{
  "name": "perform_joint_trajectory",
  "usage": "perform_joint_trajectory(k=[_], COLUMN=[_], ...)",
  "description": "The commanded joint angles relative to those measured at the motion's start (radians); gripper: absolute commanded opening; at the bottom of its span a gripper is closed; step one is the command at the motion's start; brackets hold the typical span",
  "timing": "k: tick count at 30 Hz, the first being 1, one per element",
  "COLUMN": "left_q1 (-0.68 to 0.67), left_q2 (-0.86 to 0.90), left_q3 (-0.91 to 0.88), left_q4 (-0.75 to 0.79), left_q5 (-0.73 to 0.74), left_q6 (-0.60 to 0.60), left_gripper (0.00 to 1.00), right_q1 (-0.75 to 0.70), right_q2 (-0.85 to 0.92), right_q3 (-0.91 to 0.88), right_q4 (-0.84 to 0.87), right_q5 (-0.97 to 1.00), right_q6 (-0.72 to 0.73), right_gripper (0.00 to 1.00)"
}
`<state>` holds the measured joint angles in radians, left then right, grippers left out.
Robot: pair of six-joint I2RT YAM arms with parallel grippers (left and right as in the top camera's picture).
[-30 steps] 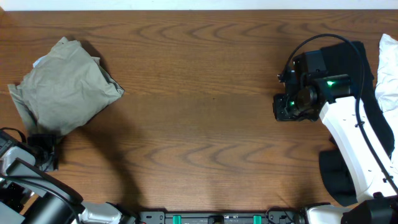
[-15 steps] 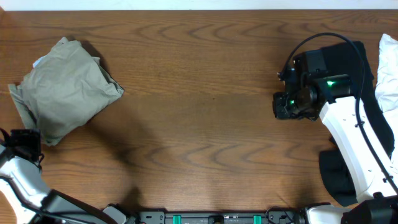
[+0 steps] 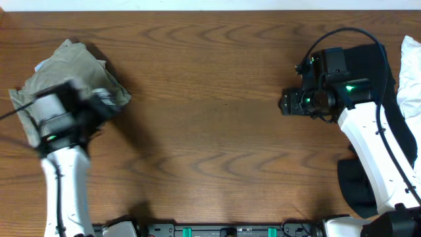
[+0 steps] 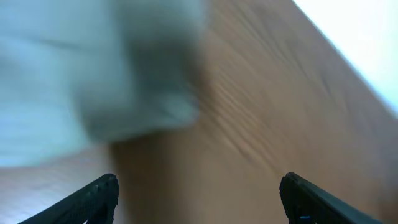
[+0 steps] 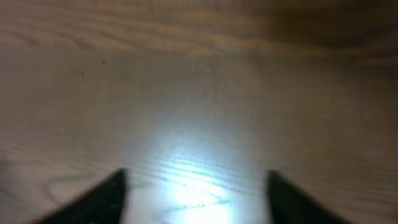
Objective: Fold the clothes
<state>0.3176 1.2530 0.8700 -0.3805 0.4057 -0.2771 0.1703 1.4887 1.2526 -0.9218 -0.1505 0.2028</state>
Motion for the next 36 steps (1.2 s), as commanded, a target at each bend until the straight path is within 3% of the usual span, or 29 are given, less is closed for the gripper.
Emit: perform_joint_trajectory(k=[1,6,12,17,25,31,36], left_q1=[-0.18,-0.419,-0.594,-0.606,-0.605,-0.605,-0.604], left_q2=[-0.008,-0.008,-0.008,-0.012,-0.09,-0.278,-0.457], left_q3=[0.025,0.039,0.095,0.172,0.172,0.172,0.168], left_q4=[-0.007,-0.011,-0.055,-0.095,-0.168,-0.282,-0.327], left_q5=[0.007,-0.041,-0.267,-0.287,-0.285,-0.285,-0.326], left_q6=[0.117,0.139,0.148,0.15,0.15,0.15,0.15], left_gripper=[0.85,0.89,0.98,0.98,0.98,1.0,0.99], right_q1=[-0.008,-0.009,-0.029,-0.068,-0.098,-0.069,0.014], right_q2=[-0.012,-0.013,-0.013,-0.013,-0.09,-0.286,-0.523], right_q3=[-0.002,-0.002,-0.002,-0.002,-0.002,-0.019,-0.136], right_q4=[0.028,0.095,0.206,0.253,0.126,0.039,0.04], right_q5=[0.003,0.004,0.004,0.005,0.008,0.108,0.211], right_q6=[0.011,0.026,0.025,0.025,-0.002,0.007,0.031], right_gripper=[0.99,0.99,0.99,0.99,0.99,0.99,0.99])
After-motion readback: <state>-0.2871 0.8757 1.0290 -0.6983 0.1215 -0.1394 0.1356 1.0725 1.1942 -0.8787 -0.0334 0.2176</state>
